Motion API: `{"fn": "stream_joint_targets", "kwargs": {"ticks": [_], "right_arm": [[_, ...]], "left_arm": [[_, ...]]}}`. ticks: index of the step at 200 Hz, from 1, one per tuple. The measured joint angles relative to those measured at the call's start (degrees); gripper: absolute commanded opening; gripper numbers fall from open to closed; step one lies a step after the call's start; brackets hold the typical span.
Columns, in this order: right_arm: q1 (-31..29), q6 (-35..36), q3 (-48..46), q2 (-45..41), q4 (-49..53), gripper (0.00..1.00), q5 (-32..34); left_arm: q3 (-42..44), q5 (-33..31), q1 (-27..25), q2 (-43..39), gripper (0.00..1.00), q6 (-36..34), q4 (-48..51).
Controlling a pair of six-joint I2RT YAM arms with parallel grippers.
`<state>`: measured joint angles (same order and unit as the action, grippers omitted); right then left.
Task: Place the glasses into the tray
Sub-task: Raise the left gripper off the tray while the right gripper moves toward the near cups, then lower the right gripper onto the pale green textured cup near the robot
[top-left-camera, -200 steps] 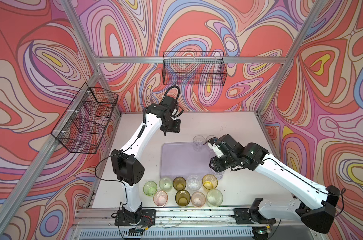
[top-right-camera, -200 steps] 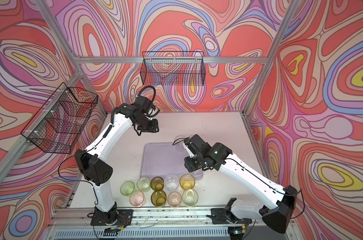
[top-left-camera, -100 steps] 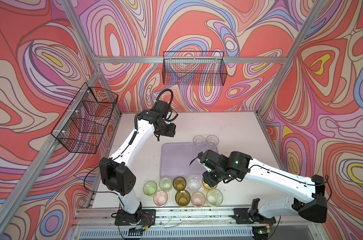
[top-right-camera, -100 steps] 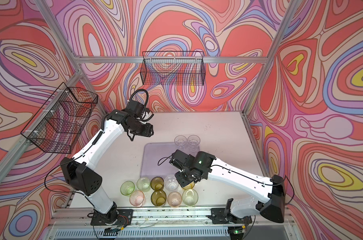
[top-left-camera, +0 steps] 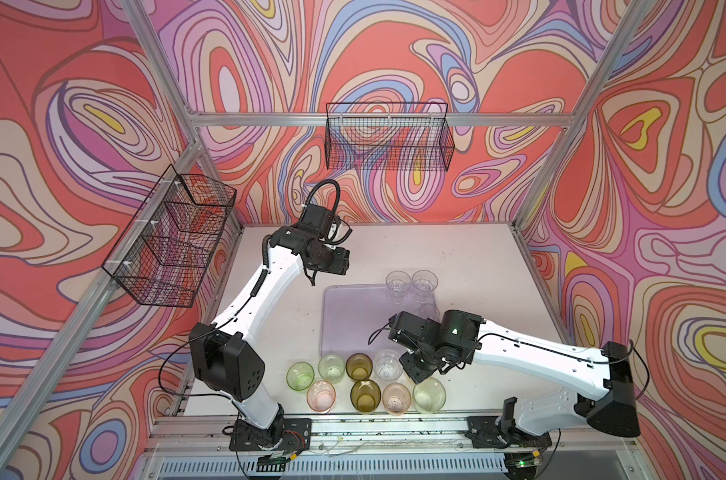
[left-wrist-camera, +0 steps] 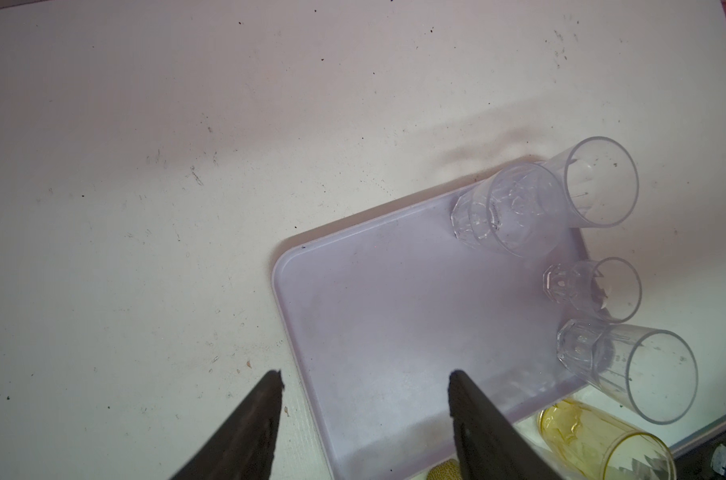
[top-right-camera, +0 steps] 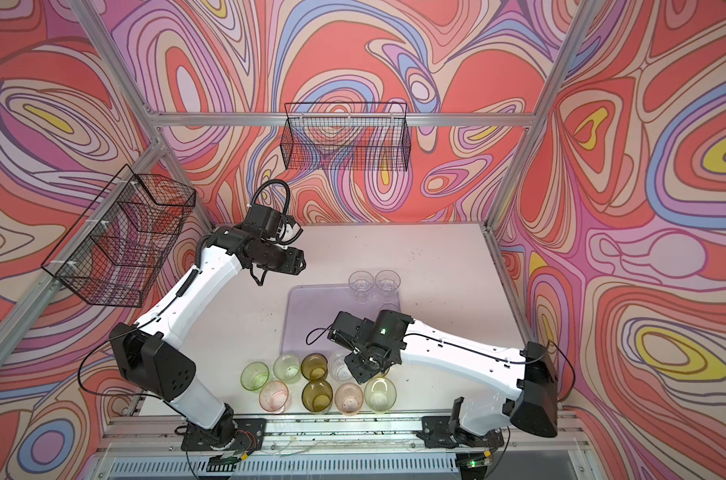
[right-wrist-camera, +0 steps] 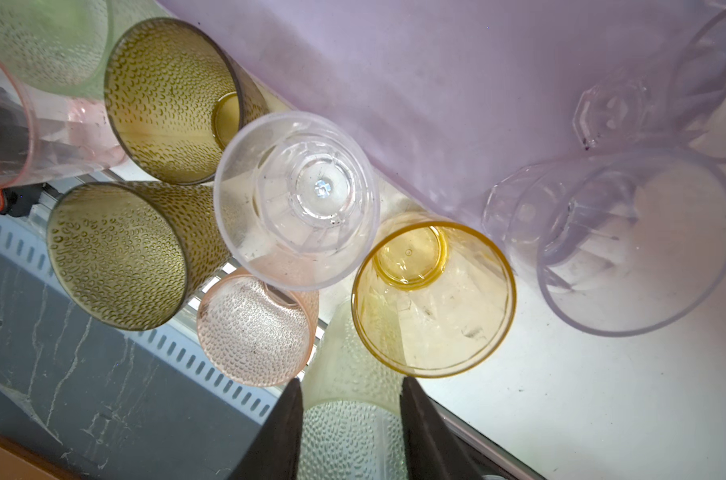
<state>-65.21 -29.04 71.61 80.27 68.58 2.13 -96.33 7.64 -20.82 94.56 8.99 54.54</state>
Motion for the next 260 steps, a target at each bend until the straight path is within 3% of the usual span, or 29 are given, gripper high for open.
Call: {"fn": "stream_joint_targets", "kwargs": {"ticks": [57,155,260], "right_arm": [[-0.92,-1.79,1.29,0.9,2.14,0.41,0.37],[-11.82,-17.9,7.67,2.8,10.4,0.39,1.11],[-16.63,-25.11,-1.64,0.42,7.85,0.35,0.35]], "left_arm": [[0.02,0.31,0.48,0.0,0.67,0.0,-0.26],[0.02,0.98,1.49,0.0,0.67,0.22,-0.26],[0.02,3.1,2.4,0.0,0.69,1.11,-0.28]]}}
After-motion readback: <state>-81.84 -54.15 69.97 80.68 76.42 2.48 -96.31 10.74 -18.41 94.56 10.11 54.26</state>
